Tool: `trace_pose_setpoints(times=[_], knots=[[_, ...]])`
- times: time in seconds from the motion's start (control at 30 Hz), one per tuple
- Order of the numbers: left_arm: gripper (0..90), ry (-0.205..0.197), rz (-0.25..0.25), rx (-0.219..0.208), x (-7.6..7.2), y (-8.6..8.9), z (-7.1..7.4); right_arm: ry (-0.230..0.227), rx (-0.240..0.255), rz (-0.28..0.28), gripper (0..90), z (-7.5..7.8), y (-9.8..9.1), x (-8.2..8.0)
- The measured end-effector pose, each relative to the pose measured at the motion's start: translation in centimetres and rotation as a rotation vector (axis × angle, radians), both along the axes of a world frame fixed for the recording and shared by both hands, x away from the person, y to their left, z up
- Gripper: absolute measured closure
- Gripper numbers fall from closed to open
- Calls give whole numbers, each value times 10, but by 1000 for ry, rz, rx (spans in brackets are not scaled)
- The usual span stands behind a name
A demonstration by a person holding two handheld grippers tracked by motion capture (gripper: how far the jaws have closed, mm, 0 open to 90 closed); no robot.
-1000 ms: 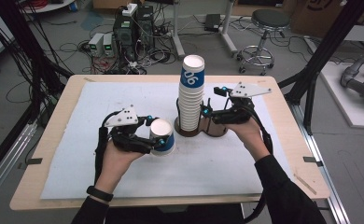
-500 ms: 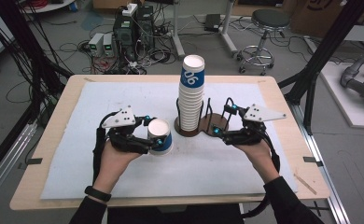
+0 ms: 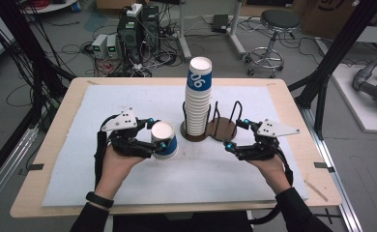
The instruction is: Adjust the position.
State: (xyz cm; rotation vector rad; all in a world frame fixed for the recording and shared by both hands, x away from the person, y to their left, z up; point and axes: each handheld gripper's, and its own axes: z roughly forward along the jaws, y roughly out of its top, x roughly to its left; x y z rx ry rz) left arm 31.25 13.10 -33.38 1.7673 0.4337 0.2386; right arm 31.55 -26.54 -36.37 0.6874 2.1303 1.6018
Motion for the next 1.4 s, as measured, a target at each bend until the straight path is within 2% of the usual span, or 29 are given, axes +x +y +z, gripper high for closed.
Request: trace_pose_setpoints(times=[0.07,0.13,0.17,0.2,0.23,0.3,0.53,0.6,0.7,0.73,0.87,1.03,1.17,1.4], knots=[[281,-5,-10,5,-1,-2,2,-12,-5,18,162,1,1,-2],[281,1,-26,-10,-1,-4,2,-10,-2,34,163,2,1,-4],[281,22,-57,-39,2,-5,2,-24,-10,39,162,2,0,-6],[281,22,-57,-39,2,-5,2,-24,-10,39,162,2,0,-6],[281,30,-80,-69,3,-7,2,-14,-11,51,162,2,-1,-6],[281,34,-82,-68,4,-8,2,-13,-13,52,162,1,-1,-7],[281,26,-92,-61,0,-13,4,-2,9,118,162,1,4,-11],[281,22,-94,-57,0,-15,4,11,9,155,162,0,11,-14],[281,23,-106,-55,-1,-20,3,13,9,176,162,-1,15,-15],[281,19,-116,-50,-3,-25,2,18,7,201,162,-2,20,-16],[281,32,-135,-57,-5,-31,1,23,-5,237,162,-4,28,-18],[281,34,-162,-31,-9,-48,-3,41,-17,291,161,-8,43,-21],[282,29,-174,-24,-12,-55,-4,63,-24,309,161,-13,52,-23],[282,29,-188,-27,-14,-63,-4,98,-6,329,161,-18,59,-25]])
